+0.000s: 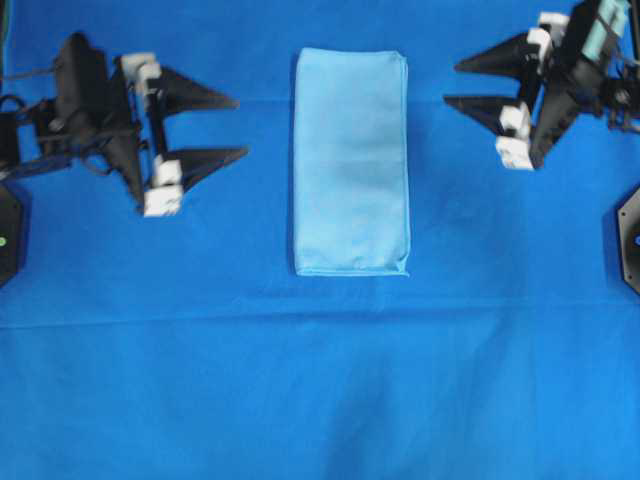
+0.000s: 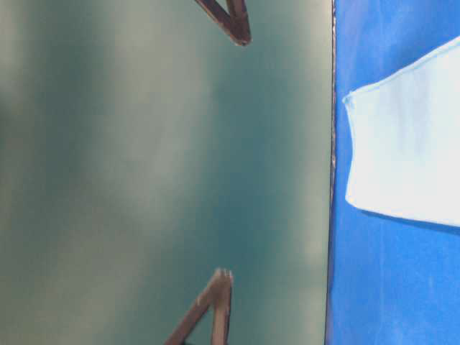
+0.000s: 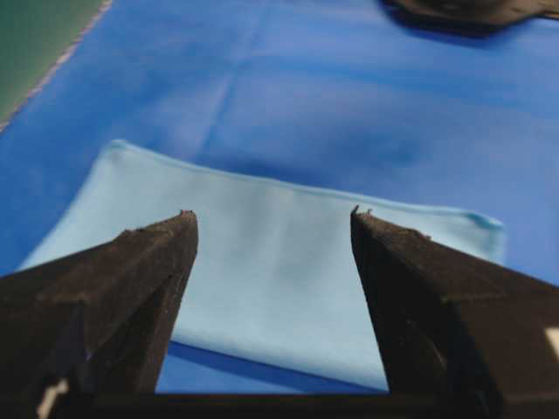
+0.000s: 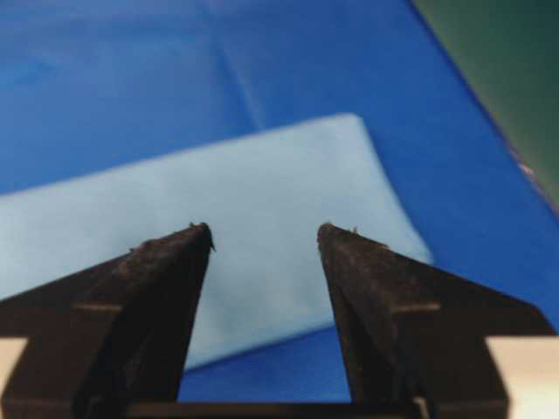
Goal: Fold the light blue towel.
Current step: 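Move both grippers to the strip's far end and grasp its corners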
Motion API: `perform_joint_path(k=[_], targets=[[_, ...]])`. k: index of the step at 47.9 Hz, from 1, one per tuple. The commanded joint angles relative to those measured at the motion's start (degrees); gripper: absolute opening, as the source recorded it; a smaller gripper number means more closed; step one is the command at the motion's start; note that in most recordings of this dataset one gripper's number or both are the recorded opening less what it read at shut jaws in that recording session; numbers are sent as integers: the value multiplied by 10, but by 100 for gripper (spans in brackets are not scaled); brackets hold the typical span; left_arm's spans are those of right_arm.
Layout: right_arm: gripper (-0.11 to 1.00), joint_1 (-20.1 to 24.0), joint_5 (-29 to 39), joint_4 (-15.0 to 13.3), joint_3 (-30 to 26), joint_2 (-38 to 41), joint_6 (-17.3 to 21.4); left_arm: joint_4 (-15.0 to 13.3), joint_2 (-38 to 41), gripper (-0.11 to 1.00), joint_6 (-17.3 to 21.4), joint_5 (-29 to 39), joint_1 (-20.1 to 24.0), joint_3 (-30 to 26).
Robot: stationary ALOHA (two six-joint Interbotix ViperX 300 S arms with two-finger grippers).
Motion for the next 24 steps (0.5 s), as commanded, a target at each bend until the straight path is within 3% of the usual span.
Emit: perform_joint_path(k=[1,13,24], targets=[[57,-21,23,-3,-40,40,-3,1,33,68,1,3,23,-39],[58,-69,62,-44,-129,189,-6,1,168,68,1,16,95,-117],[58,-90,53,-54,-178,287,-7,1,279,68,1,14,140,-177]])
